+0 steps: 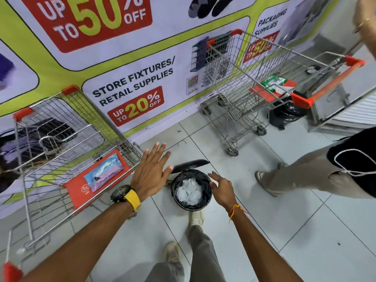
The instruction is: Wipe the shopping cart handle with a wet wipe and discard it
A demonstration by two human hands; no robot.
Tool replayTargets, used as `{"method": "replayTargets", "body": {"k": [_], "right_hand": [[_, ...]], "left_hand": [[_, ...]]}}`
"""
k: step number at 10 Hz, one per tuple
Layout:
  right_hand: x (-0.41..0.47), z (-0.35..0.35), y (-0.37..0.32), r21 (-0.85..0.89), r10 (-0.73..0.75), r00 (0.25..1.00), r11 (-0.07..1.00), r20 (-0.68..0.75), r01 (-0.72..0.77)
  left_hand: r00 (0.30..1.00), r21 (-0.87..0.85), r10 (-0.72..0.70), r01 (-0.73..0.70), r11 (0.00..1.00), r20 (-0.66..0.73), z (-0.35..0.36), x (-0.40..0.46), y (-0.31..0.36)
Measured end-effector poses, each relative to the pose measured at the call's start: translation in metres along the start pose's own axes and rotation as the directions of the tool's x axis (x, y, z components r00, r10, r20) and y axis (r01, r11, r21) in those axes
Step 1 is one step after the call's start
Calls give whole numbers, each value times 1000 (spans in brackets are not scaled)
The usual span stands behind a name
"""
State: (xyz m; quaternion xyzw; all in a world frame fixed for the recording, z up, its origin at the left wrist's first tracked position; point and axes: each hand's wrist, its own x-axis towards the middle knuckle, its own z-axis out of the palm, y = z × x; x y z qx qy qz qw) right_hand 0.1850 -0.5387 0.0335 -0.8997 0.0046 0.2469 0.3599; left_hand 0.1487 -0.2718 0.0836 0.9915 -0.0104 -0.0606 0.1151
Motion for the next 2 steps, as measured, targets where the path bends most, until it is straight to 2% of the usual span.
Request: {"method": "replayTargets", "body": {"k": [2], "right_hand": [[-8, -10, -64, -73, -238, 968, 970, -84, 232]], "left_hand": [[995, 9, -25, 26, 1000, -95, -31, -19, -2]]}}
